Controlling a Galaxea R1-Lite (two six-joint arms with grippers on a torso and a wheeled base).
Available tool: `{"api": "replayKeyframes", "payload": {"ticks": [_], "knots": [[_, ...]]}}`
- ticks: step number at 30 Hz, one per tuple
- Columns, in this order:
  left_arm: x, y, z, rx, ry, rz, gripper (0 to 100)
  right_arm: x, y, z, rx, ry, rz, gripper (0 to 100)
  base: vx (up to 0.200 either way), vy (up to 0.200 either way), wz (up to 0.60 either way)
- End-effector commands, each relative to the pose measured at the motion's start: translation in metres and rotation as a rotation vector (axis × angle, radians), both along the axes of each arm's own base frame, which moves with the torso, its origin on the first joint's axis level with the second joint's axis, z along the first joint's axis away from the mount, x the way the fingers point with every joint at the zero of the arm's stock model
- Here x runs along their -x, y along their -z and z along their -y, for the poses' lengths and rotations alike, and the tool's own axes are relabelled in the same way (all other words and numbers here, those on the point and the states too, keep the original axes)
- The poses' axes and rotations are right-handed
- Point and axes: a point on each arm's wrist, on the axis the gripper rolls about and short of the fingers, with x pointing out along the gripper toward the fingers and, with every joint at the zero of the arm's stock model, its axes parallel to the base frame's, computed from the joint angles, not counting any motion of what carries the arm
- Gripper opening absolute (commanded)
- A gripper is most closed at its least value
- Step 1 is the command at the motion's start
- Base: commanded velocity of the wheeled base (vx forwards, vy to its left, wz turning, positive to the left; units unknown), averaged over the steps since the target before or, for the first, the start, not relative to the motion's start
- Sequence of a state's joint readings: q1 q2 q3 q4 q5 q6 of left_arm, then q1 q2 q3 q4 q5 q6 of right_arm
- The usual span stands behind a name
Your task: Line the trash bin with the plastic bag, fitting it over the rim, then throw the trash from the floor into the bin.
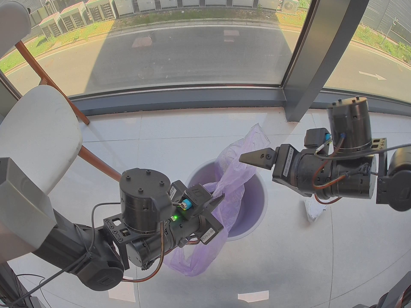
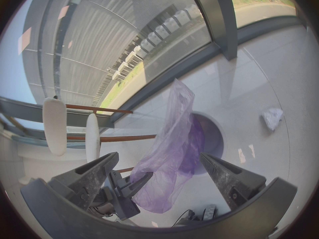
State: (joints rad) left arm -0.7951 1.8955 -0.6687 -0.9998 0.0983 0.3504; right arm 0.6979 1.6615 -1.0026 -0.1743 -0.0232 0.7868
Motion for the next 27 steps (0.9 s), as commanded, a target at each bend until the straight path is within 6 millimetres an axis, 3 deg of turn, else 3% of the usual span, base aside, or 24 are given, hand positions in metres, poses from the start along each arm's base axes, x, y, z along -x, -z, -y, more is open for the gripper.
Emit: {"api": "replayKeyframes", "payload": {"ticks": [1,6,16,27], "knots": [[0.001,0.001,0.001,-0.003,0.004,-0.002,0,-0.017,0.002,-0.014,-0.02,0.043,-0.082,100,0.0,0.0,0.0],[0.001,0.002,0.001,-0.004,0.004,-0.003,0,-0.028,-0.006,-0.016,-0.035,0.096,-0.107,100,0.0,0.0,0.0],[0.0,0.002,0.001,-0.004,0.001,-0.004,0,-0.057,0.012,0.003,0.008,0.211,-0.137,100,0.0,0.0,0.0],[-0.003,0.004,0.002,-0.006,-0.004,-0.007,0,-0.067,0.017,0.017,0.041,0.241,-0.132,100,0.0,0.0,0.0]]}}
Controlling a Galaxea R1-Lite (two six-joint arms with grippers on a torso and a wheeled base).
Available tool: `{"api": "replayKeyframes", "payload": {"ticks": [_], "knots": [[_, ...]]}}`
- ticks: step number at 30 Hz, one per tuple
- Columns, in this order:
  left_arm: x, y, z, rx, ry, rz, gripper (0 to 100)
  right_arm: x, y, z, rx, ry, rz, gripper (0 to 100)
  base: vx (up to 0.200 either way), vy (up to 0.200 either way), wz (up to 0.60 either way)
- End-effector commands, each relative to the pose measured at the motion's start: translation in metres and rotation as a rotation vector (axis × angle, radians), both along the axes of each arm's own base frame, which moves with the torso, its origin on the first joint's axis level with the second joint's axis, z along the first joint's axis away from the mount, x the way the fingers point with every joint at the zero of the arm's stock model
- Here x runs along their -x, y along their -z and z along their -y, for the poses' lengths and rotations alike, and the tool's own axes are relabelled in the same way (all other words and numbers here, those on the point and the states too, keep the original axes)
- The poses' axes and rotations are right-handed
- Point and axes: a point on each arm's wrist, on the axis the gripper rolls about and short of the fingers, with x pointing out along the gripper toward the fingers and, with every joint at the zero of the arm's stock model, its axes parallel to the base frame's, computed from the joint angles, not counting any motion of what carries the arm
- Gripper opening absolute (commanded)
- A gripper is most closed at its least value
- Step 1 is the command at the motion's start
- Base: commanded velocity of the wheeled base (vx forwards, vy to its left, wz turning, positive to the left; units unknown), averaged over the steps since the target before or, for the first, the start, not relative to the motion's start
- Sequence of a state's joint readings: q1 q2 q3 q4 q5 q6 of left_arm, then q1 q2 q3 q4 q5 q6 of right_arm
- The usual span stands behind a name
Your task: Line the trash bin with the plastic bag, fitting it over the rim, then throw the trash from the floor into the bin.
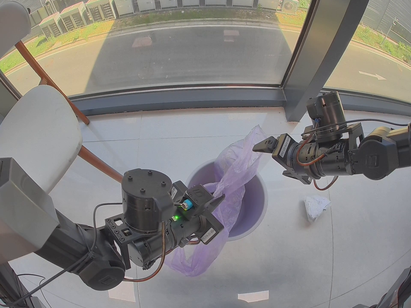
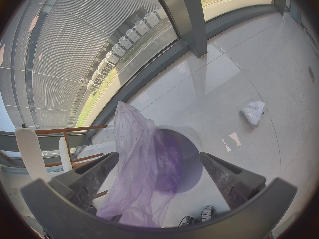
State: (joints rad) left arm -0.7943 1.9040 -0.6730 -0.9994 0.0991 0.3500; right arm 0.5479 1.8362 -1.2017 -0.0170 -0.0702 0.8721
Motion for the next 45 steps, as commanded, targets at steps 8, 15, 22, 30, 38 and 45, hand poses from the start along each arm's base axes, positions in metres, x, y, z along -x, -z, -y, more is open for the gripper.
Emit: {"api": "replayKeyframes", "payload": {"ticks": [8,15,22,30,38,45], "knots": [[-0.004,0.003,0.003,-0.003,-0.002,-0.003,0,-0.001,0.012,-0.001,0.042,0.012,-0.023,100,0.0,0.0,0.0],[-0.004,0.003,0.002,0.003,-0.007,-0.008,0,0.002,0.018,-0.006,0.054,-0.002,-0.038,100,0.0,0.0,0.0],[-0.004,0.003,0.003,0.014,-0.009,-0.018,0,0.008,0.026,-0.01,0.066,-0.018,-0.063,0,0.0,0.0,0.0],[-0.002,0.006,0.001,0.017,0.016,-0.035,0,0.008,0.028,-0.019,0.06,-0.036,-0.059,0,0.0,0.0,0.0],[0.004,0.016,-0.002,0.038,0.023,-0.113,0,0.001,0.032,0.001,0.227,-0.111,0.002,0,0.0,0.0,0.0],[0.002,0.027,0.0,0.01,0.01,-0.13,100,0.0,0.033,0.009,0.291,-0.159,0.026,0,0.0,0.0,0.0]]}}
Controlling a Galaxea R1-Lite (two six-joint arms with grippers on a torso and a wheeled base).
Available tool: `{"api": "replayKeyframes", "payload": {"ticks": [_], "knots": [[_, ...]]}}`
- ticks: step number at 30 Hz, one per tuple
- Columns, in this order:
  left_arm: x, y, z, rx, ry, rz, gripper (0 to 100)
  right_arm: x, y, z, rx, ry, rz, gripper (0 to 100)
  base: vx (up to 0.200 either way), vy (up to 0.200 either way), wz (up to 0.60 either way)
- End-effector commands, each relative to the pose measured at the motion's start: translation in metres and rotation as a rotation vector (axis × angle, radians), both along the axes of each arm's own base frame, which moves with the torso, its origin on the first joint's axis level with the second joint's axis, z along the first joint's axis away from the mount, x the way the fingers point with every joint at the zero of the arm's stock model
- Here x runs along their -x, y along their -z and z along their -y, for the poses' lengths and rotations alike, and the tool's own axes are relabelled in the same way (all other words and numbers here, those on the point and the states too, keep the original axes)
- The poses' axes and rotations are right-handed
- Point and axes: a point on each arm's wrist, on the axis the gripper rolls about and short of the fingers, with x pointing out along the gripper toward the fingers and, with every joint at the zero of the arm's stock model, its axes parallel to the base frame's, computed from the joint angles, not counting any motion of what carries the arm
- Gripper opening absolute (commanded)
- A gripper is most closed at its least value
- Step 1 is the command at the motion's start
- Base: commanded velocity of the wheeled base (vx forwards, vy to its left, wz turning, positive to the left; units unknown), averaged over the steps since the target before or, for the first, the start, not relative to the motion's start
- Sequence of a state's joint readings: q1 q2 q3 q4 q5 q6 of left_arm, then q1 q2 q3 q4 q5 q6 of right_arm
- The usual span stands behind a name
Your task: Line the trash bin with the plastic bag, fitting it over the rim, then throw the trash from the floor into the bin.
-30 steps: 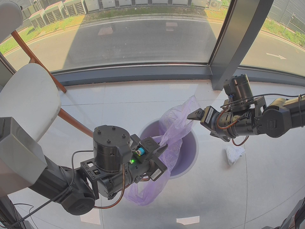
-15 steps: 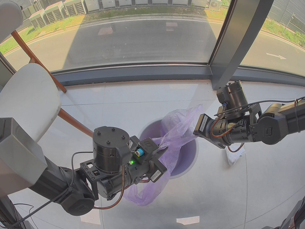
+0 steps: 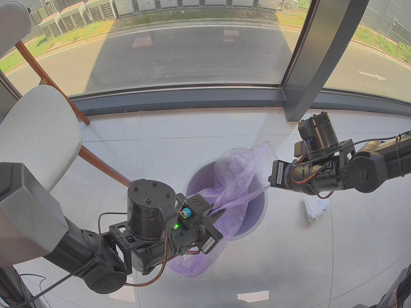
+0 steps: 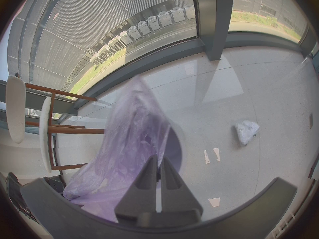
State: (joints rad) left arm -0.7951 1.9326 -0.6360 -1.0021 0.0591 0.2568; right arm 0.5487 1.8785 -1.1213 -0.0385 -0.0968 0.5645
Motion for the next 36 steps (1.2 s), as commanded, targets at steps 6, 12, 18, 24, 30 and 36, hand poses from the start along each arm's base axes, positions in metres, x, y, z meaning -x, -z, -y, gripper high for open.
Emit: {"api": "replayKeyframes", "payload": {"ticks": [6,12,18,24,30,36], "knots": [[-0.001,0.004,0.003,0.01,0.004,-0.003,100,-0.003,-0.001,0.008,-0.017,0.013,0.053,0,0.0,0.0,0.0],[-0.011,-0.012,-0.019,0.043,-0.062,0.028,100,-0.003,0.006,0.011,-0.008,0.015,0.052,0,0.0,0.0,0.0],[-0.01,-0.03,-0.052,0.074,-0.127,0.06,100,-0.005,0.008,0.013,0.001,0.018,0.049,0,0.0,0.0,0.0],[0.009,-0.03,-0.067,0.063,-0.144,0.028,100,-0.004,0.008,0.014,0.012,0.007,0.054,0,0.0,0.0,0.0],[0.002,-0.031,-0.079,0.077,-0.215,0.026,100,-0.007,0.009,0.017,0.032,0.003,0.06,0,0.0,0.0,0.0],[0.014,-0.017,-0.088,0.033,-0.218,-0.026,100,-0.008,0.009,0.02,0.037,0.006,0.062,0,0.0,0.0,0.0]]}}
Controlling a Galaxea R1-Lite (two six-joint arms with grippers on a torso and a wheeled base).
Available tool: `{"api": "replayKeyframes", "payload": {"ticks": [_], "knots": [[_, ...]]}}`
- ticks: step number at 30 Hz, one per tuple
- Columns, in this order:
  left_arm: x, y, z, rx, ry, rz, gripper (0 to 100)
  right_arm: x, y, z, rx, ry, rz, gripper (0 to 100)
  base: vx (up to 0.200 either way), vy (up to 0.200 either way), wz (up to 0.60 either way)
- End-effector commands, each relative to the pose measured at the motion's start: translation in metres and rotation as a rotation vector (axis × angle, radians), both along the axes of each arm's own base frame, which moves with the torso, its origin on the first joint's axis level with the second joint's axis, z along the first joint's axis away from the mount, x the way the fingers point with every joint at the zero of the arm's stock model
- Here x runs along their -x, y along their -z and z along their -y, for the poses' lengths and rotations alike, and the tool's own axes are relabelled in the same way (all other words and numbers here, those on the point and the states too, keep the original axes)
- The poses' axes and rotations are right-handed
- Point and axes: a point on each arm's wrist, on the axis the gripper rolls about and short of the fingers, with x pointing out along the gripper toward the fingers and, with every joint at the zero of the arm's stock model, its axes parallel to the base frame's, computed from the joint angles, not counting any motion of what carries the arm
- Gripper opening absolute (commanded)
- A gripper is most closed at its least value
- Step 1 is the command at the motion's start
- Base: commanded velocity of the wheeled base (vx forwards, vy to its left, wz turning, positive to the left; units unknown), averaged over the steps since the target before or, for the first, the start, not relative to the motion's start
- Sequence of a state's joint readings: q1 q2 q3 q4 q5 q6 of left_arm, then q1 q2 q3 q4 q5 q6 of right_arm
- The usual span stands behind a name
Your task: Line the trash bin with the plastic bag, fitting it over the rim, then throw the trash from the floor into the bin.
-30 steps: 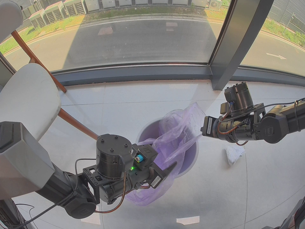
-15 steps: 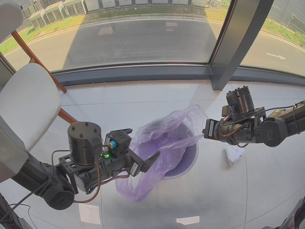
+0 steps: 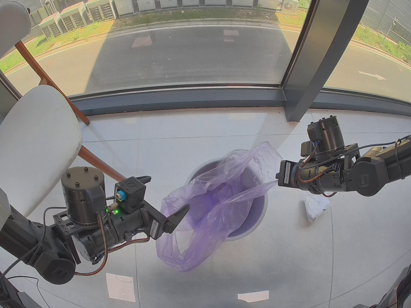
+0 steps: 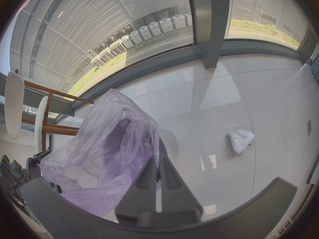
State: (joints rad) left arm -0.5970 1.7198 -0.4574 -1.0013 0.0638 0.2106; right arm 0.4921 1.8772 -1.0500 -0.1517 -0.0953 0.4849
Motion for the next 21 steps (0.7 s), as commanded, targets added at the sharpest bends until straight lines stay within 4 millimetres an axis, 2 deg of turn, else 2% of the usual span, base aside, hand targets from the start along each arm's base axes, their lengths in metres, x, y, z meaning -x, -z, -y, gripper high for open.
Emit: {"api": "replayKeyframes", "payload": {"ticks": [1,10,21], "knots": [[0.008,0.007,-0.007,-0.02,-0.002,-0.029,100,0.0,0.0,0.001,0.003,0.001,0.002,0,0.0,0.0,0.0],[0.022,0.028,-0.015,-0.104,0.009,-0.109,100,-0.003,-0.001,0.004,0.005,0.007,0.008,0,0.0,0.0,0.0],[0.013,0.05,-0.012,-0.169,0.002,-0.173,100,-0.006,-0.005,0.004,-0.019,0.011,0.055,0,0.0,0.0,0.0]]}}
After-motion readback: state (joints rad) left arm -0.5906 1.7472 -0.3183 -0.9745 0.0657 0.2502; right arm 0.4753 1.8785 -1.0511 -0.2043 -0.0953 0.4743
